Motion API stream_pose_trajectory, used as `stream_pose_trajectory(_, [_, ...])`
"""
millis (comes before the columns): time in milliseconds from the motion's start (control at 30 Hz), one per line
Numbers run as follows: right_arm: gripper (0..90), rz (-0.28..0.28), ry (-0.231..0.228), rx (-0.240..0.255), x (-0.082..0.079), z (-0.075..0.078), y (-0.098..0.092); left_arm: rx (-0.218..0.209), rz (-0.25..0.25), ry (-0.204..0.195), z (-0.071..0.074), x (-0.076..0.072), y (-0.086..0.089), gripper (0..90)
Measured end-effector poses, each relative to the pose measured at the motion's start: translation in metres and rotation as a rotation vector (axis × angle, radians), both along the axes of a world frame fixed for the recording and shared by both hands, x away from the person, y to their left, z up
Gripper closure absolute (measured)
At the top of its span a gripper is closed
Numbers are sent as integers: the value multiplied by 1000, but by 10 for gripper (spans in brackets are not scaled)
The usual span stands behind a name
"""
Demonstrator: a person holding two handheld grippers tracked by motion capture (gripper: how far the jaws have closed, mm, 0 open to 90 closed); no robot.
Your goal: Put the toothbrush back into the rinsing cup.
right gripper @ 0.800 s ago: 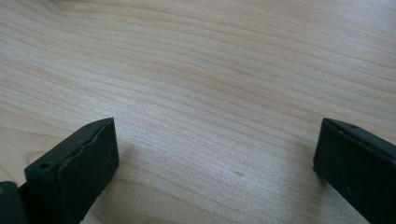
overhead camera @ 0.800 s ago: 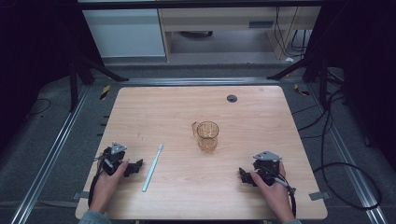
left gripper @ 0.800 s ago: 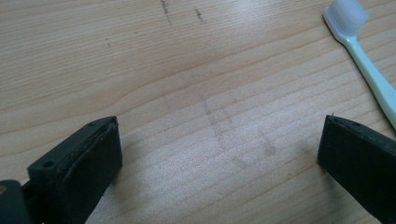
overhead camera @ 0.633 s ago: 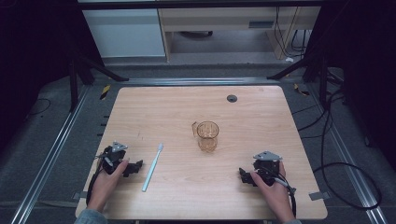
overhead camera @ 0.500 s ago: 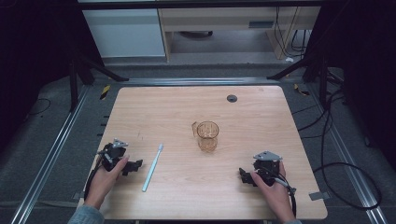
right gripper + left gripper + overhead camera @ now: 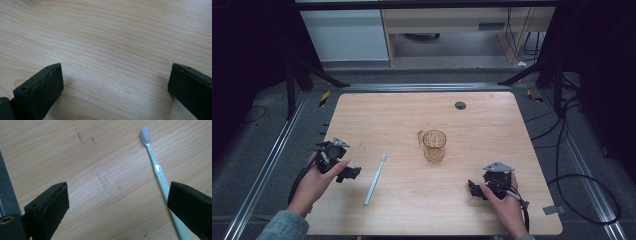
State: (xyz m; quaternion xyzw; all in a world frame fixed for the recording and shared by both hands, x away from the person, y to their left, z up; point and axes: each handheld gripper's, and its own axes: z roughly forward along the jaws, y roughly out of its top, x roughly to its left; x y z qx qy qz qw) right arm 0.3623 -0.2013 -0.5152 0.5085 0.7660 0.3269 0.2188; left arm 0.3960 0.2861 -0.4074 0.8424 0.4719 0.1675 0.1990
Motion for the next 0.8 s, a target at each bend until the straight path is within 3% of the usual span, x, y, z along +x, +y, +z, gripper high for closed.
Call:
stream_pose_trajectory(300, [4, 0, 0, 0, 0, 0, 0, 48, -2, 28, 28, 0, -2, 32])
stream_pose_trajectory(467, [4, 1, -1, 2, 0, 0, 0, 59, -23, 12, 45, 0, -8, 30])
stream_pose_trajectory(733, [4, 0, 0, 0, 0, 0, 0, 85, -58, 15, 50, 1, -15, 33])
stream_pose_trajectory(800, [4, 0, 0, -1, 0, 0, 0, 71, -66, 17, 53, 2, -17, 33])
